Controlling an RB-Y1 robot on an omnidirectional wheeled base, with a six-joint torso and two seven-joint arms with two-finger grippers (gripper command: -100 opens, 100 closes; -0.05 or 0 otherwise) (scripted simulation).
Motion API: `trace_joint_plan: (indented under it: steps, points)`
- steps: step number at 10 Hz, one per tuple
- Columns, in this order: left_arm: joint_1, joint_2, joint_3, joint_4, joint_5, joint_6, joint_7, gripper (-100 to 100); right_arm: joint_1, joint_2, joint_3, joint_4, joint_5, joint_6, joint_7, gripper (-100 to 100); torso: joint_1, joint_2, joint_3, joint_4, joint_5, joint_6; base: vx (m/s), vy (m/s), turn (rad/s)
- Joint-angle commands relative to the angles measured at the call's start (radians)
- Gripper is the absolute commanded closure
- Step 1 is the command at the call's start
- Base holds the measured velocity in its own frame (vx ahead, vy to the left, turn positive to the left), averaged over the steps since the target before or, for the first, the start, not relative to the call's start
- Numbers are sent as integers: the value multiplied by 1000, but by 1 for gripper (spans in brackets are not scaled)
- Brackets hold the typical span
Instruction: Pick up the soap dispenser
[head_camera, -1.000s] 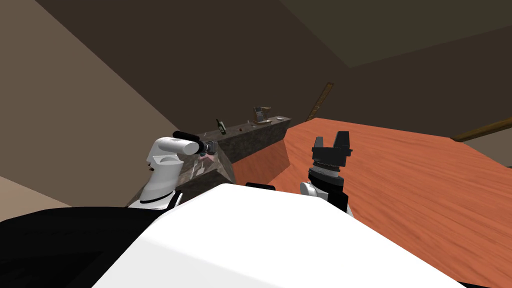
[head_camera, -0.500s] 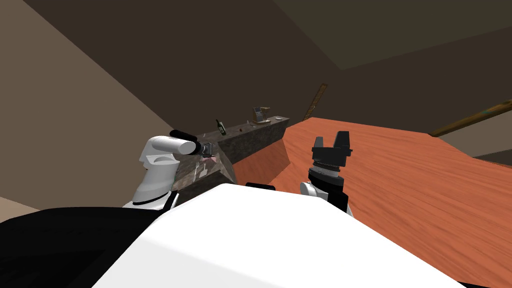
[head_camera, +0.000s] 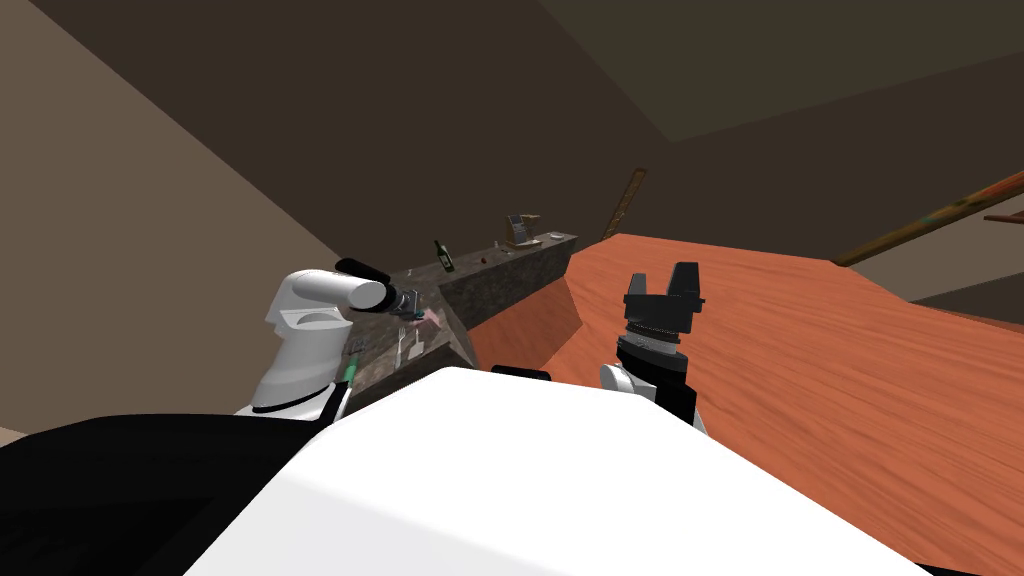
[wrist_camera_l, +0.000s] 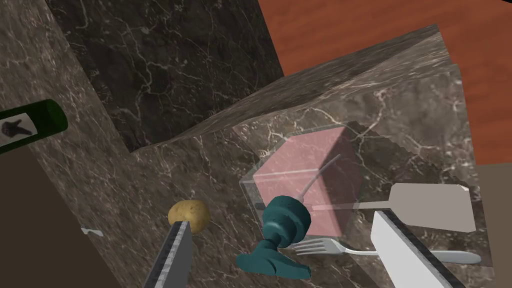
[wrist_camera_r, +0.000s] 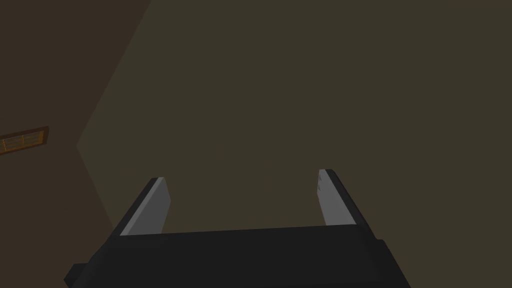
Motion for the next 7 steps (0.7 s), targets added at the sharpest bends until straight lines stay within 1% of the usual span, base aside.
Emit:
trace_joint_plan:
  steps: [1,3,4,5,6,7]
  points:
    - [0,9,8,1,7,40,14,-100,0,0,0,0,0,0,0,0,0,0,0,0,0,0,-1,157,-43]
    - [0,16,16,2,10,76,24,-100,0,0,0,0,0,0,0,0,-3,-2,-1,0,0,0,28,114,-36]
    - [-1,14,12,1,9,63,22,-100,0,0,0,0,0,0,0,0,-4,-3,-2,-1,-1,0,18,48,-12]
    - [-1,14,13,1,9,67,23,0,0,0,0,0,0,0,0,0,-8,-3,-2,-1,-1,0,2,10,0]
    - [2,8,-1,25,-10,37,10,-100,0,0,0,0,0,0,0,0,-10,-2,-1,-1,-2,0,-1,-4,-21]
    - [3,5,-7,38,-19,22,4,-100,0,0,0,0,0,0,0,0,-12,-2,-1,-1,-3,0,-4,-15,-20]
